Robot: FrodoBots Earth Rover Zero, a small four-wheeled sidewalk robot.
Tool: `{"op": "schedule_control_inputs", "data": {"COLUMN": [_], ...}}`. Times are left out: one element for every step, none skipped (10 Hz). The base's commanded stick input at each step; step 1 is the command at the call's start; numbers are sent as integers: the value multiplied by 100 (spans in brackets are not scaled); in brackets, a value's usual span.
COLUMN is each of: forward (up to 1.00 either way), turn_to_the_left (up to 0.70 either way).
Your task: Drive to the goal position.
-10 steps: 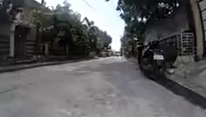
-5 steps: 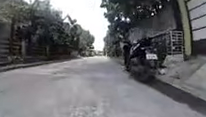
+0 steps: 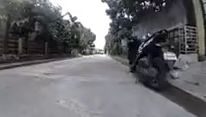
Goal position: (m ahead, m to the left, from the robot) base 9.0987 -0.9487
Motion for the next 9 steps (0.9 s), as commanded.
{"op": "schedule_control_inputs", "data": {"forward": [100, 100, 100, 100, 100, 100, 100, 100, 100], "turn_to_the_left": [0, 0, 0, 0, 0, 0, 0, 0, 0]}}
